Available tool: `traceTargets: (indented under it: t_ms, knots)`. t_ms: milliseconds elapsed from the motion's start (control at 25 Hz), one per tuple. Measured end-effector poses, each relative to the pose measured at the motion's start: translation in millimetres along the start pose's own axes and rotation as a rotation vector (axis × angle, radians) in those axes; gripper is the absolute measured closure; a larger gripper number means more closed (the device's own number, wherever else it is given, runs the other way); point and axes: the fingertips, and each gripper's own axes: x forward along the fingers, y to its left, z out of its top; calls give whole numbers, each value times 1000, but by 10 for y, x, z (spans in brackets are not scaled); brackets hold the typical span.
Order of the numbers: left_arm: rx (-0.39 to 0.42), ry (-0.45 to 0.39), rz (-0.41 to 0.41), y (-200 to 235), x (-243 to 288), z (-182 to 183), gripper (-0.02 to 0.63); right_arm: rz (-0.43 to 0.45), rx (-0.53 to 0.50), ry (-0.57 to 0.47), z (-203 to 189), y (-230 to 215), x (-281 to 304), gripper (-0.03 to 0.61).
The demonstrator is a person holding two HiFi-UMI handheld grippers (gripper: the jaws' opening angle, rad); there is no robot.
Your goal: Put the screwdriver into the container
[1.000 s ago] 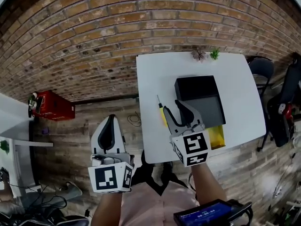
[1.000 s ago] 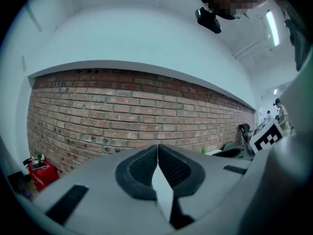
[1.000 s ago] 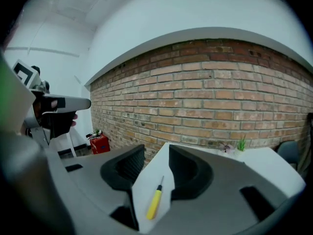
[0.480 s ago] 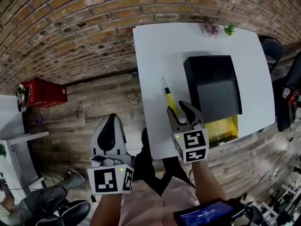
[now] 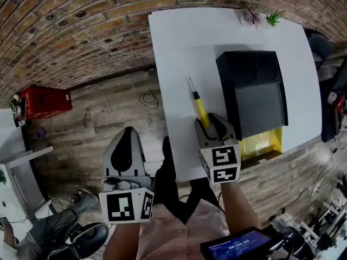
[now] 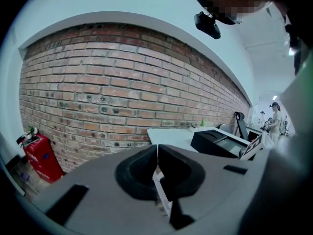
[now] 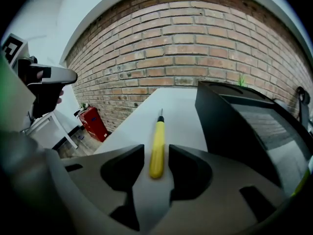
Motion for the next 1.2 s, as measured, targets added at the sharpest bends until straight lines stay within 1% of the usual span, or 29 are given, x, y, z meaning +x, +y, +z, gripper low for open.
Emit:
traceTargets:
  t_ms: [120, 280, 320, 360, 520, 720, 880, 1040, 1200]
  knots:
    - [0, 2, -4, 24, 15, -10, 600, -14, 4, 16, -5, -13, 24, 433]
    - [2, -8, -12, 1, 22, 37, 600, 4, 12, 34, -21, -5, 36, 445]
    - [4, -14, -15, -8, 23, 64, 600, 12, 16, 40, -21, 8, 43, 482]
    - [6, -21, -18, -17, 24, 97, 600, 17, 17, 47, -15, 21, 50, 494]
    - [17, -59, -26, -26, 15, 280, 600, 33, 14, 33, 113, 78, 5, 499]
    - [29, -131, -40, -46, -24, 607, 600, 41, -4, -71, 605, 124, -207, 500]
    - [42, -206, -71, -172, -119, 946, 600, 41, -15, -167, 1051, 131, -552, 500]
    - [61, -308, -97, -281, -209, 1355, 600, 12, -52, -266, 1494, 68, -891, 500]
    - [86, -383, -114, -430, -364, 1676, 600, -13, -91, -358, 1860, -16, -1248, 500]
